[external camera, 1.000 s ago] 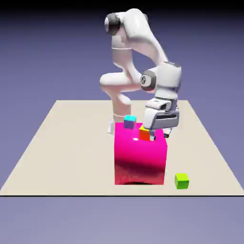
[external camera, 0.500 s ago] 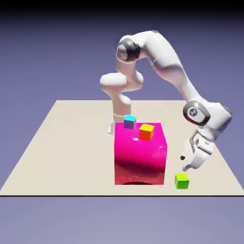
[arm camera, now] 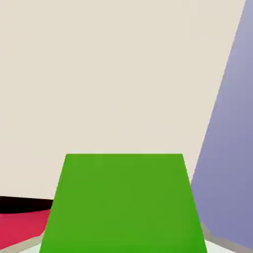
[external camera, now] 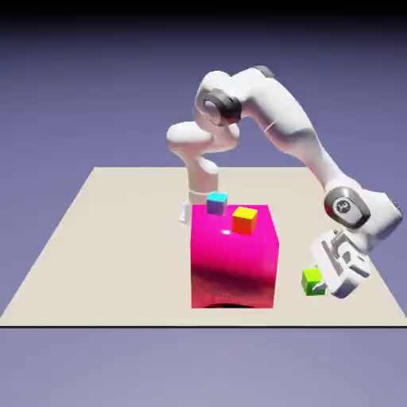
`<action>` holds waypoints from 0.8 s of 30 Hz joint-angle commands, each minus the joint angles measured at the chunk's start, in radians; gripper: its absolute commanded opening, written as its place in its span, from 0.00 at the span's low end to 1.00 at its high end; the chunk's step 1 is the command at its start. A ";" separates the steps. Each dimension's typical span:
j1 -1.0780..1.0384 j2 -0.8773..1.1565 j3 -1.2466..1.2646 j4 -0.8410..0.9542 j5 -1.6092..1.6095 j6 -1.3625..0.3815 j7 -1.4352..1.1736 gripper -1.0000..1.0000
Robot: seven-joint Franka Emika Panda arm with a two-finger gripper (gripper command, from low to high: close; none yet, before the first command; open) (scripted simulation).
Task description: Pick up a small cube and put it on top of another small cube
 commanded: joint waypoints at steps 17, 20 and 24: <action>-0.229 -0.411 -0.049 -0.039 0.417 -0.342 0.046 0.00; -0.189 -0.496 -0.125 -0.057 0.499 -0.406 0.177 0.00; -0.095 -0.543 -0.223 -0.076 0.543 -0.436 0.350 0.00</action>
